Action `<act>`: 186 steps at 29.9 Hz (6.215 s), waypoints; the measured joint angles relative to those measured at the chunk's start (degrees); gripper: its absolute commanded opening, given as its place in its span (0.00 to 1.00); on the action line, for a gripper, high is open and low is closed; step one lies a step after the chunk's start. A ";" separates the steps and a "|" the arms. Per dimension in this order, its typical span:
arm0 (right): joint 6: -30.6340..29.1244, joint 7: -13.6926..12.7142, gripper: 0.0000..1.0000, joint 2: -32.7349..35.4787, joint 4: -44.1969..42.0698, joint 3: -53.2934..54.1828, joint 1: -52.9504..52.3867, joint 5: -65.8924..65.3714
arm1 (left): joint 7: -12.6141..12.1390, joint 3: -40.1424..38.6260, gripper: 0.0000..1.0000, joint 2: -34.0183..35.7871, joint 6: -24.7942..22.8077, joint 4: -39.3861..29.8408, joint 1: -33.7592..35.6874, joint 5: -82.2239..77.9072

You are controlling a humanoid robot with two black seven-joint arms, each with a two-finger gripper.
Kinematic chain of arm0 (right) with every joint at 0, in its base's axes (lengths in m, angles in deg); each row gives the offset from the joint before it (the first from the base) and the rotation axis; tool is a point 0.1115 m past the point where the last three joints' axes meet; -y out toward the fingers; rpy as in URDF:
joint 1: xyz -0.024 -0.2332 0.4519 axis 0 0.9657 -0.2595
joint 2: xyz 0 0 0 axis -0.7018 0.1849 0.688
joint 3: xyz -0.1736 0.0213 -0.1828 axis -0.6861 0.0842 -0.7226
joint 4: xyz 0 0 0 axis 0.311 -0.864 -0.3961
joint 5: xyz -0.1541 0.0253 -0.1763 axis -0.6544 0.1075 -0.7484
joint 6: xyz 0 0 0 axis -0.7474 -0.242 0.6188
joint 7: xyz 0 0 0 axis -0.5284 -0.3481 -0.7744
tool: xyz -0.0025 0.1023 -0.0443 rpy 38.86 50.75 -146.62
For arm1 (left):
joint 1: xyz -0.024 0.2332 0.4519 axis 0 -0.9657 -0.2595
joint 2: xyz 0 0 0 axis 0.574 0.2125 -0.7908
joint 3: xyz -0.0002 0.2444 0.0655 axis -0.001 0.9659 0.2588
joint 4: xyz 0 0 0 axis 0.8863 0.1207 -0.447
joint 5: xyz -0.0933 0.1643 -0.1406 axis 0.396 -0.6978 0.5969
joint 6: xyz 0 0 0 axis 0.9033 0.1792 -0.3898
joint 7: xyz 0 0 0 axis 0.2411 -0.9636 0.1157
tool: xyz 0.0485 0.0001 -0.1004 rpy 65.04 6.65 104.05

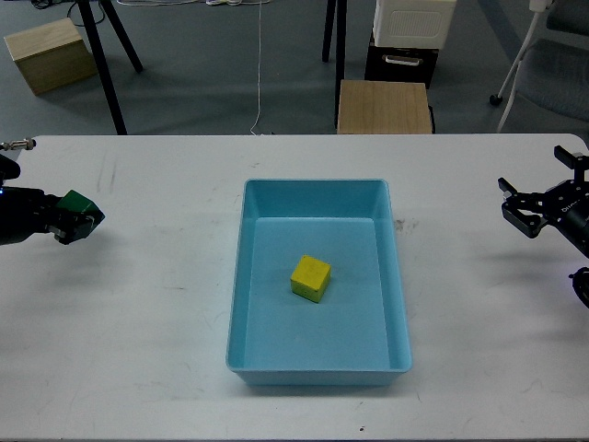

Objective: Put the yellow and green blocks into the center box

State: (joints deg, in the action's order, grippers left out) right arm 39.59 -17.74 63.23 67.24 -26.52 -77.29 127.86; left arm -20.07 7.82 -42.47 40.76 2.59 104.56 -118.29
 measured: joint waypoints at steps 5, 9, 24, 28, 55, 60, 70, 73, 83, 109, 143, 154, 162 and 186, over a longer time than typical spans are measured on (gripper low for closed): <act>0.23 0.00 0.99 0.06 0.00 -0.05 -0.10 -1.45 | 0.00 0.16 0.53 -0.76 -0.38 -5.72 4.90 0.50; 0.34 0.00 0.99 0.24 0.16 -0.06 -0.14 -1.64 | 0.01 1.79 0.53 -2.50 -3.31 -7.66 10.69 -0.17; 0.27 0.00 0.99 0.30 0.12 -0.10 0.03 -1.75 | 0.00 9.93 0.53 -8.16 -9.78 -16.88 16.18 -11.49; 0.26 0.00 0.99 0.18 0.11 -0.11 0.04 -1.75 | 0.00 9.93 0.53 -10.85 -11.71 -17.14 19.20 -11.50; 0.10 -0.10 0.99 0.17 -0.26 -0.06 -0.02 -1.76 | -0.01 16.77 0.54 -24.75 -11.95 -16.23 19.35 -11.51; 0.17 -0.10 0.99 0.17 -0.30 -0.06 0.01 -1.75 | 0.00 16.71 0.54 -30.59 -11.94 -11.63 19.82 -11.50; 0.02 -0.10 0.99 0.28 -0.39 -0.05 -0.03 -1.75 | -0.02 16.88 0.55 -33.37 -11.94 -6.49 19.84 -11.51; -0.01 -0.10 0.99 0.28 -0.33 0.02 -0.04 -1.76 | -0.01 16.98 0.55 -33.82 -11.94 -6.26 19.68 -11.51; 0.03 -0.10 0.99 0.68 -0.17 0.03 -0.05 -1.76 | 0.00 17.14 0.55 -34.72 -11.94 -6.21 18.42 -11.51; -0.09 -0.10 0.99 2.99 0.20 -0.01 0.14 -1.75 | 0.00 14.52 1.00 -36.00 -11.94 -3.83 17.01 -11.50; 0.35 0.00 0.99 3.42 2.43 2.71 -0.12 -1.62 | -17.57 -34.18 1.00 -34.45 -6.65 53.76 19.70 76.13; 0.34 0.34 0.99 2.39 3.01 6.72 0.09 -0.55 | -20.02 -34.66 1.00 -42.39 -3.29 54.19 9.56 120.35; 1.01 0.97 0.99 -4.33 -0.54 11.06 0.12 8.32 | -19.80 -34.09 1.00 -44.75 -5.98 54.16 5.67 134.05; 6.32 -5.29 0.99 -23.67 -21.34 23.72 -0.11 1.32 | -29.34 -34.56 1.00 -45.62 -7.90 54.15 3.35 149.60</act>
State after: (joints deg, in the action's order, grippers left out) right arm 45.91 -23.02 39.56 45.90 -2.79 -77.40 129.19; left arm -49.41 -26.74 -88.09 32.86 56.74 107.91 31.31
